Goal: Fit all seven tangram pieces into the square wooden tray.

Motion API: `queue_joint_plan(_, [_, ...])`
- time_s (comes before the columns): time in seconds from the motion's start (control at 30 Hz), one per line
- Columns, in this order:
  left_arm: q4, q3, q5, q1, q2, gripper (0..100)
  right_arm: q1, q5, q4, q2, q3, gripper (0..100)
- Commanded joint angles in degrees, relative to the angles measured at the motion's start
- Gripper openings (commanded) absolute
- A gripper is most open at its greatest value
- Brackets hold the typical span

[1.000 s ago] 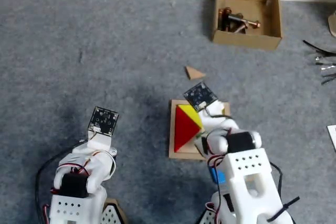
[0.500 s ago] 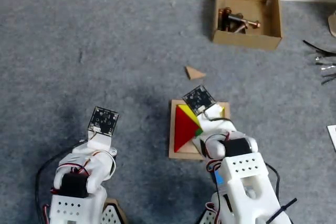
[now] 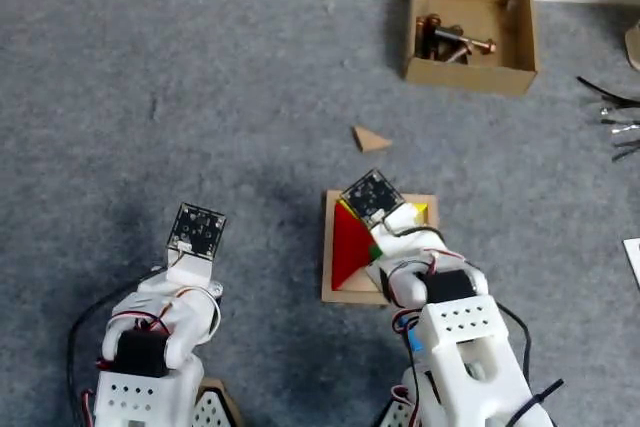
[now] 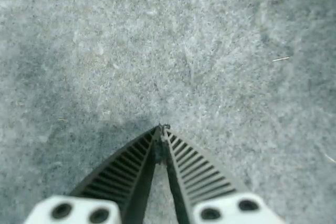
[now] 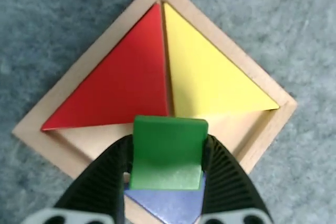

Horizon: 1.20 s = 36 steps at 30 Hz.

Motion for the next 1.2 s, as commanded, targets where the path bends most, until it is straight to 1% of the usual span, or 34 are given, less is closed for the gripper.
queue_joint_plan(0.0, [0.18,1.19,0.35,-0.75,-0.84,1,1.01,0.97,-3.47,-1.36,-0.13,0.6])
queue_joint_plan(0.17, [0.18,1.19,0.35,-0.75,-0.84,1,0.92,1.05,-7.60,-1.36,4.09,0.6])
queue_joint_plan(0.63, [0.18,1.19,0.35,-0.75,-0.84,1,0.92,1.05,-7.69,-1.36,4.79,0.7])
queue_joint_plan(0.8, [0.18,1.19,0.35,-0.75,-0.84,1,0.92,4.22,-7.78,-1.36,7.43,4.0])
queue_joint_plan(1.0, [0.18,1.19,0.35,-0.75,-0.84,1,2.24,4.57,-10.15,-1.36,8.57,4.5])
queue_joint_plan(1.17, [0.18,1.19,0.35,-0.75,-0.84,1,2.68,4.57,-10.15,-1.36,8.57,4.9])
